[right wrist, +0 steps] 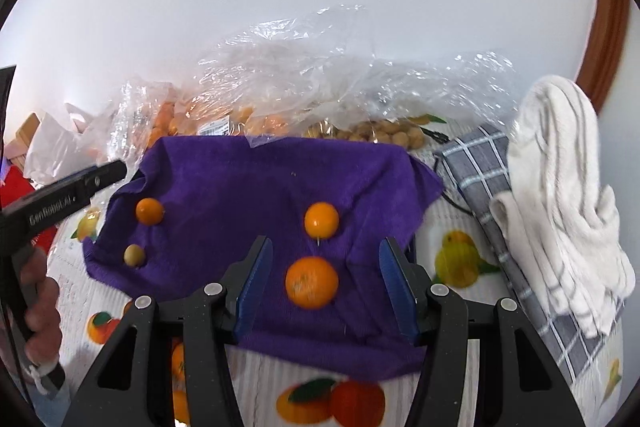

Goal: Organize fruits
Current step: 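Open both grippers to release the oranges onto the purple towel, then move both open grippers back toward the loose oranges on the sheet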

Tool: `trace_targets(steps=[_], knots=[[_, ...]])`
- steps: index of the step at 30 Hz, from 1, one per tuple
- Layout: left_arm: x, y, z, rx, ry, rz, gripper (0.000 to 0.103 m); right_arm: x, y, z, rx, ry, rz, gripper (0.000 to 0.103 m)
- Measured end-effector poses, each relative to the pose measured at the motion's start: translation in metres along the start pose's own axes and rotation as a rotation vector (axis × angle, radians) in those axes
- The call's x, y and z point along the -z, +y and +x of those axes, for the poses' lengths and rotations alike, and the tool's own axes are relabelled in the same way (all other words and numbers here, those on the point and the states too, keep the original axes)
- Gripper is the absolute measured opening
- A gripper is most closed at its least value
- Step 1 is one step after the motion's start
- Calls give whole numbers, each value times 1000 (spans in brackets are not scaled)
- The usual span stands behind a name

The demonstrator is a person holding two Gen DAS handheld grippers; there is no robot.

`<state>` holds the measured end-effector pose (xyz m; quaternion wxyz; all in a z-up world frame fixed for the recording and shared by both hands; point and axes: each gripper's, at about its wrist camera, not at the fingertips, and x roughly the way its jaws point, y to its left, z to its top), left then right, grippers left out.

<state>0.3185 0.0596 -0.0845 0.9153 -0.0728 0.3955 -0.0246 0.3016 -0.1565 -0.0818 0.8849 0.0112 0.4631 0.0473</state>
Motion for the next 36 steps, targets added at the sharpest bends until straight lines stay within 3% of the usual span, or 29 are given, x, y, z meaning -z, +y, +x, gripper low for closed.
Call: trace_targets(steps=[3, 7, 12, 26, 30, 36], knots=[[-3, -3, -19, 34, -39, 8, 47, 10, -4, -16, -9, -11, 13, 56], [-7, -5, -49, 16, -108, 61, 47, 23, -5, -37, -19, -36, 27, 55], [6, 9, -78, 42, -120, 49, 47, 42, 0, -55, -31, -45, 6, 53], [85, 51, -71, -29, 5, 5, 47, 96, 23, -64, -67, -10, -44, 53], [90, 53, -68, -30, 14, 29, 47, 102, 24, -54, -106, 22, -16, 53], [93, 63, -57, -11, -36, 28, 51, 101, 42, -30, -168, 52, -38, 53]])
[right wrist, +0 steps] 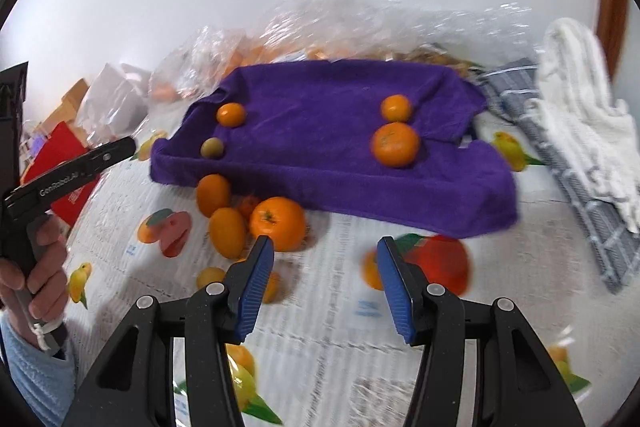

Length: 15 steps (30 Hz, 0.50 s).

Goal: Organize fruits
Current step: 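Move both open grippers back toward the loose oranges on the sheet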

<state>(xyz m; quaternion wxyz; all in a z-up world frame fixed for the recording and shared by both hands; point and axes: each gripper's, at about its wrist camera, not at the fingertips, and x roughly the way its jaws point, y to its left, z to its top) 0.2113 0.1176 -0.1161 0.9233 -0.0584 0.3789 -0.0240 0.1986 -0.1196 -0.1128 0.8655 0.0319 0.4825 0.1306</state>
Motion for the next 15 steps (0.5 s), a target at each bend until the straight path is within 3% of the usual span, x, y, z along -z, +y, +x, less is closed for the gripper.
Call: trace_targets(steps=[8, 15], knots=[[18, 6, 25, -22, 35, 14, 51, -11, 26, 49, -27, 95, -127, 53], [22, 9, 32, -1, 49, -24, 51, -12, 23, 73, -84, 102, -102, 53]])
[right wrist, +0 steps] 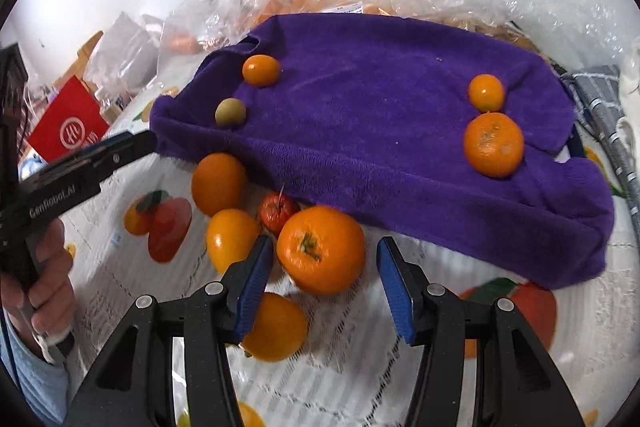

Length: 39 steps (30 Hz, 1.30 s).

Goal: Organize fruits
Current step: 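Move both open grippers back toward the loose oranges on the sheet, then grasp a large orange with the right gripper while the left grasps an orange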

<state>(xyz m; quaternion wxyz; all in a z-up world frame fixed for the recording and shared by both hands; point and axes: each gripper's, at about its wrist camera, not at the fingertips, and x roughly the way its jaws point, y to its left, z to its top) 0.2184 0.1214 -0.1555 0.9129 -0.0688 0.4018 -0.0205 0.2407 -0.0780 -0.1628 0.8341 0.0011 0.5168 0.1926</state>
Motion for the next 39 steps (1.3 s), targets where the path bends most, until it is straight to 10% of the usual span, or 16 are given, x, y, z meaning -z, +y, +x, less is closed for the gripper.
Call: trace_targets(steps=[12, 25, 39], knots=[[8, -31, -6, 187, 11, 29, 51, 7, -36, -22, 104, -53, 54, 41], [9, -66, 30, 204, 152, -4, 51, 15, -49, -15, 105, -54, 80, 47], [5, -45, 14, 169, 99, -37, 30, 13, -54, -14, 102, -72, 107, 44]])
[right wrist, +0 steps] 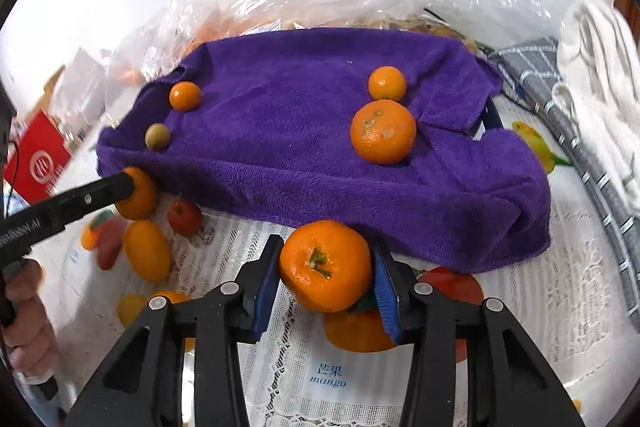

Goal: Organize fruits
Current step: 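Grasp a large orange with the right gripper while the left grasps an orange, then lift both held oranges and carry them over the purple towel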

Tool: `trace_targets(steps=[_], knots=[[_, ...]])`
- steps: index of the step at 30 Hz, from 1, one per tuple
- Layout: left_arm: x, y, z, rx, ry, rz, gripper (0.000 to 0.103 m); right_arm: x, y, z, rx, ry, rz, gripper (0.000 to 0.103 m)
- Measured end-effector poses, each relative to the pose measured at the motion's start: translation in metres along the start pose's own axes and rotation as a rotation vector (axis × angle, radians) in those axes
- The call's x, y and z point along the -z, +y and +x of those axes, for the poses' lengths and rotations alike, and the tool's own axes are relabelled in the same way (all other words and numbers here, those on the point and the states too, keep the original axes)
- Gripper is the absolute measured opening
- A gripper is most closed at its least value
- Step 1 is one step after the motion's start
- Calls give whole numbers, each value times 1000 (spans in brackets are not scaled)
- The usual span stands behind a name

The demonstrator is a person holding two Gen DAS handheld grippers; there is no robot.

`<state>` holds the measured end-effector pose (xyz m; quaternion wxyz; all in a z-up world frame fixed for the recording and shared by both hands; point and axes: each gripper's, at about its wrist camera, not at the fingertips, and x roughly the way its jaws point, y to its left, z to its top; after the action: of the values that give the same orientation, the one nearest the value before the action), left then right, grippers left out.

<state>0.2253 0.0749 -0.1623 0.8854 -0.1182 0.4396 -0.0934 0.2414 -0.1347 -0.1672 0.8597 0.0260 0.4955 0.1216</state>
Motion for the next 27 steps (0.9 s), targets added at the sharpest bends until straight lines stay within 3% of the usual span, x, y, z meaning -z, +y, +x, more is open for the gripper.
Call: trace_targets(steps=[8, 11, 15, 19, 21, 27], knots=[[2, -6, 4, 18, 40, 39, 32, 1, 1, 1, 2, 1, -6, 45], [5, -16, 8, -31, 58, 89, 41, 1, 1, 1, 3, 1, -10, 45], [4, -16, -1, -82, 32, 105, 40, 1, -1, 1, -7, 2, -3, 45], [0, -1, -1, -38, 34, 36, 38, 1, -1, 1, -5, 3, -4, 45], [-1, 4, -1, 9, 32, 2, 27, 1, 0, 1, 0, 3, -9, 45], [-4, 19, 0, 69, 50, -78, 27, 1, 0, 1, -3, 7, -7, 45]])
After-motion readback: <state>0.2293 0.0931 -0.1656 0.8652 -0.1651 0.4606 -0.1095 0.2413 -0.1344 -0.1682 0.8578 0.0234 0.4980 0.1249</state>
